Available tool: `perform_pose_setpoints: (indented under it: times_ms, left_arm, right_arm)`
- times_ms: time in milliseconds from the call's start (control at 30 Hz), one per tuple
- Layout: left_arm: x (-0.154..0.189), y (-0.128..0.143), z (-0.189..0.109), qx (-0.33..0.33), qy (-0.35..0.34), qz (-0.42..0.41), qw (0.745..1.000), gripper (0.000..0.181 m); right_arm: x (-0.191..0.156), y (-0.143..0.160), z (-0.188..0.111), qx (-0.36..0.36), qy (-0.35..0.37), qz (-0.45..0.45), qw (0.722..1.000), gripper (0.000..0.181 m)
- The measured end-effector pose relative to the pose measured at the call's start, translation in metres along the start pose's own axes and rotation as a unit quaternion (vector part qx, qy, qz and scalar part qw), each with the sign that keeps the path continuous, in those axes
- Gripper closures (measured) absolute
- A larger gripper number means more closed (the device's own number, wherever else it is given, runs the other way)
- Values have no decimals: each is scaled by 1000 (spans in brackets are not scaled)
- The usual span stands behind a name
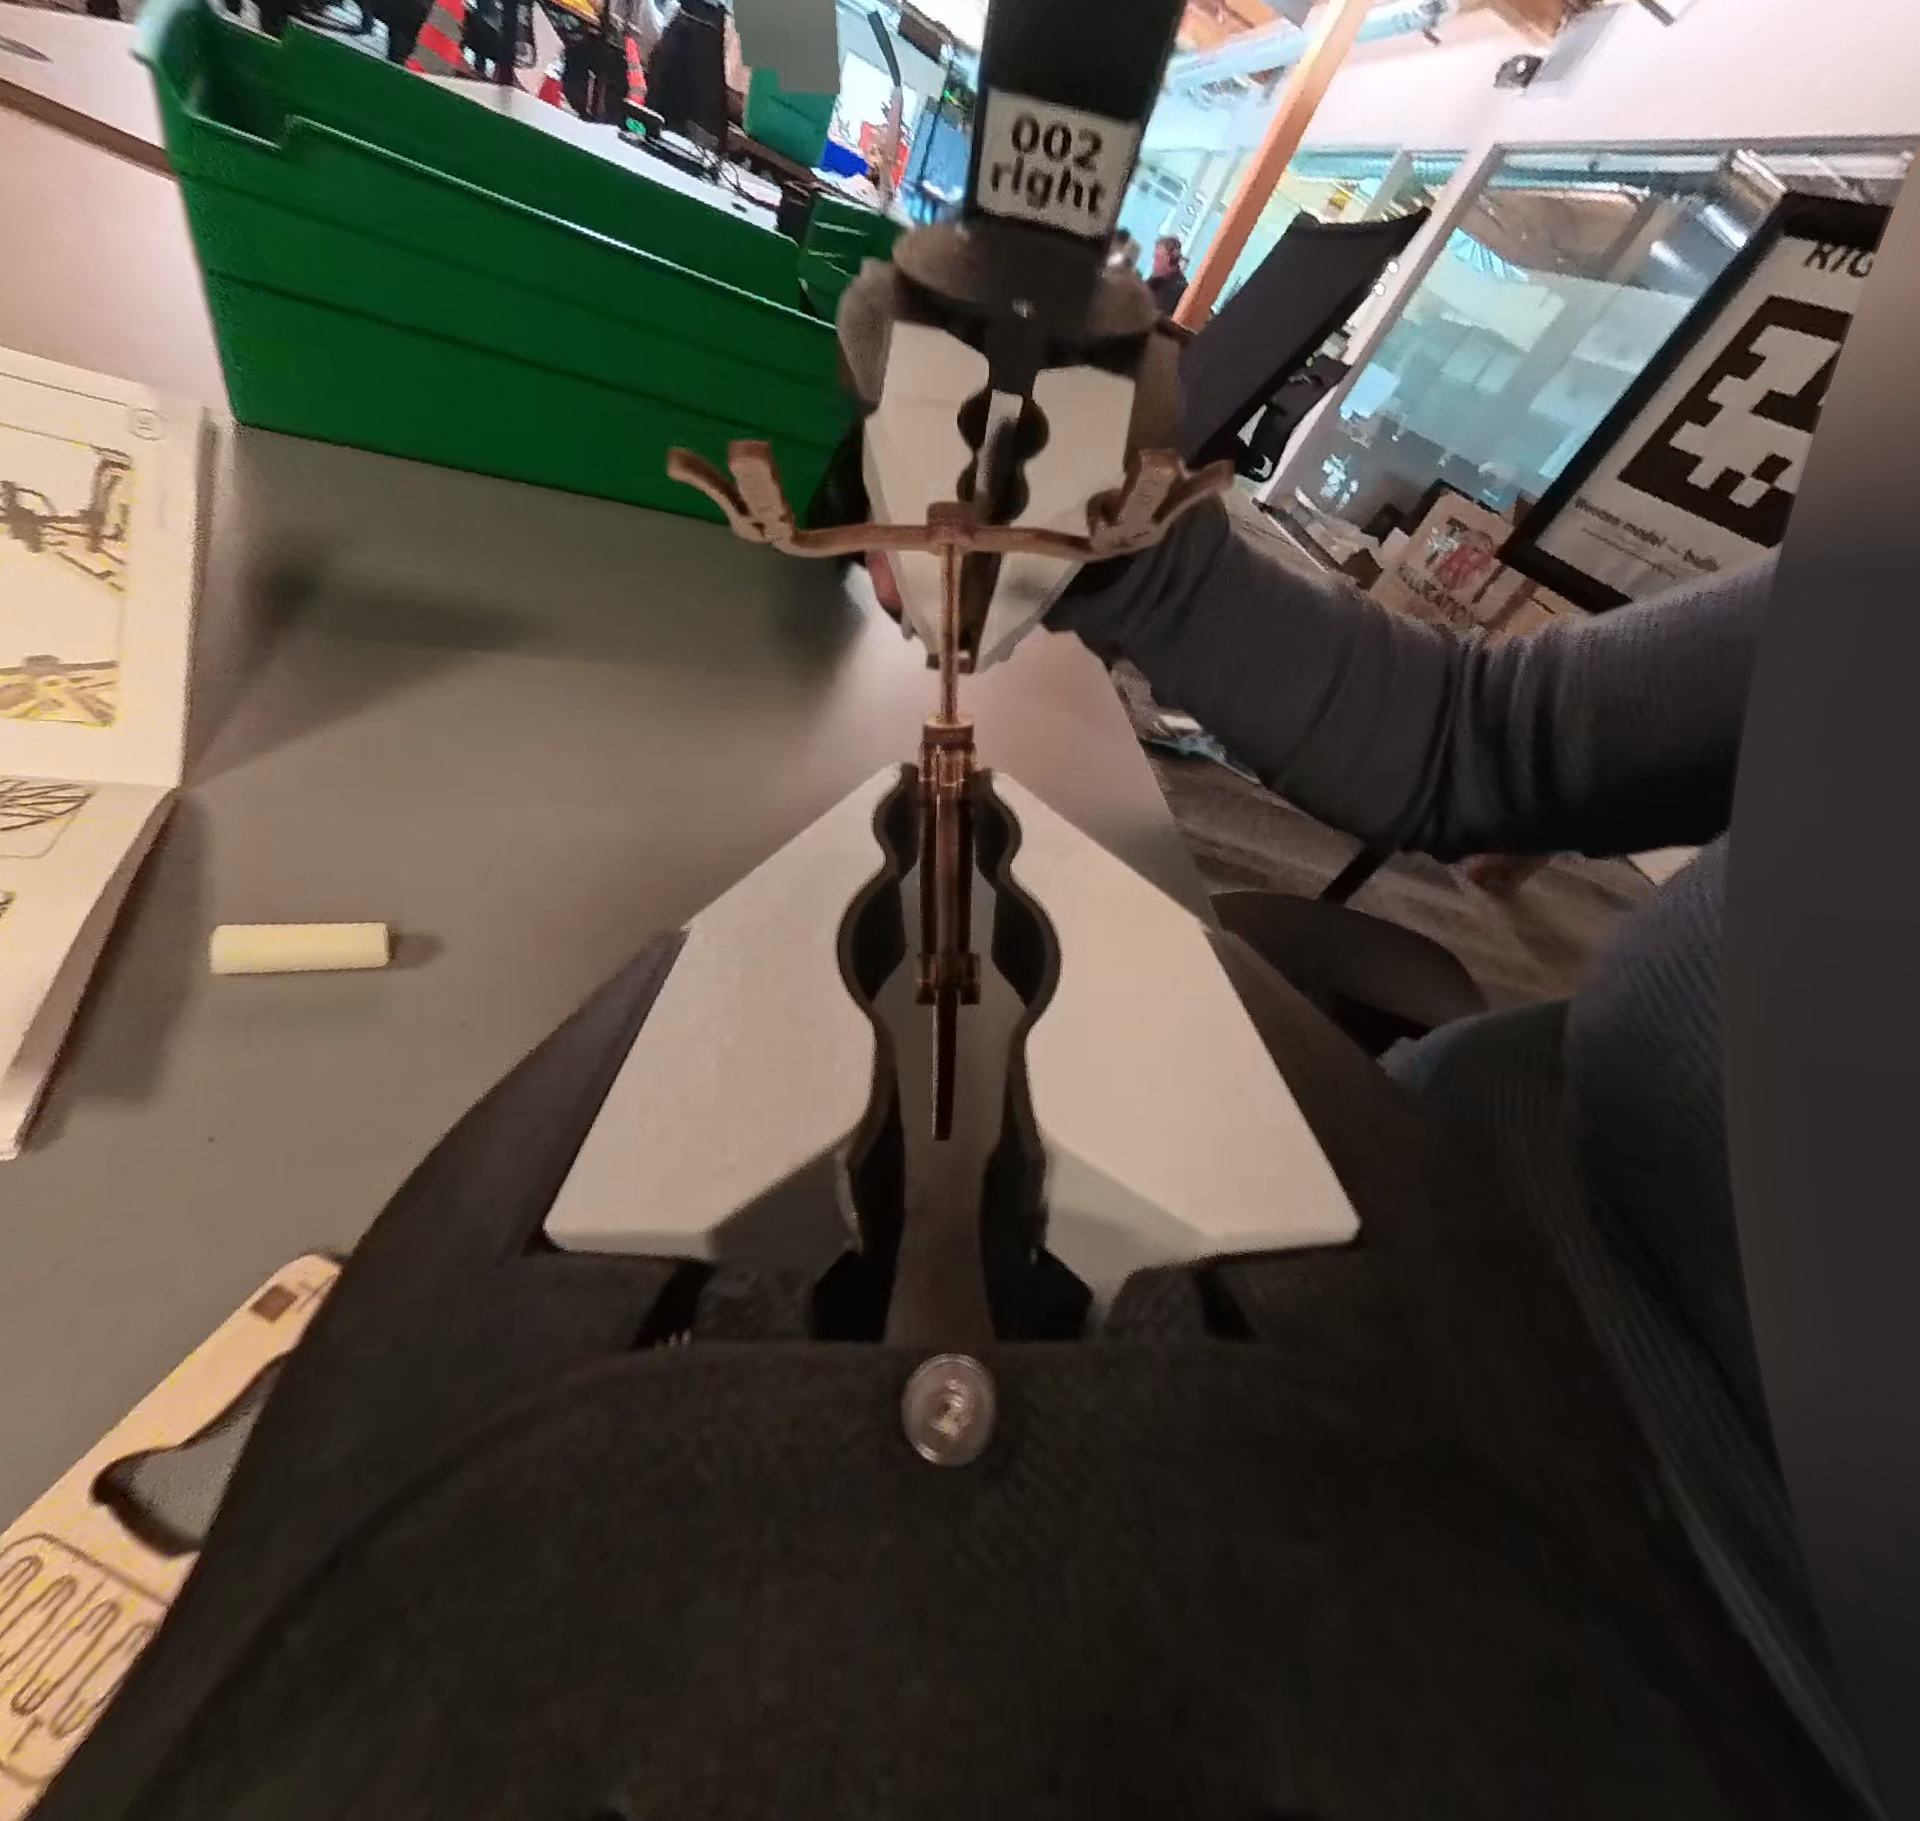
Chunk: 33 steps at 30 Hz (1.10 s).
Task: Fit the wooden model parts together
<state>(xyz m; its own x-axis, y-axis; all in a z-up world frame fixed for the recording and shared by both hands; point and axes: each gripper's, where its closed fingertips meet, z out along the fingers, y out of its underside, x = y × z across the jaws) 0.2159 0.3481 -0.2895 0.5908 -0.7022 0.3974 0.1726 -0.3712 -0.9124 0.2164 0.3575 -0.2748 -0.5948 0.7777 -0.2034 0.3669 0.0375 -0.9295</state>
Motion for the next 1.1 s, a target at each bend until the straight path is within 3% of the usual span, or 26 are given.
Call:
perform_pose_setpoints:
  times_ms: [167, 433, 1100]
  left_arm:
    - [11, 2, 2, -3, 33, 6, 999, 172]
    - [11, 2, 0, -6, 33, 12, 999, 172]
    - [9, 9, 1, -40, 21, 32, 998, 173]
  right_arm:
    - [-8, 1, 8, -56, -22, -7, 998, 181]
    - [-13, -1, 11, -84, -44, 6, 995, 181]
    - [-12, -2, 14, -83, -37, 30, 995, 181]
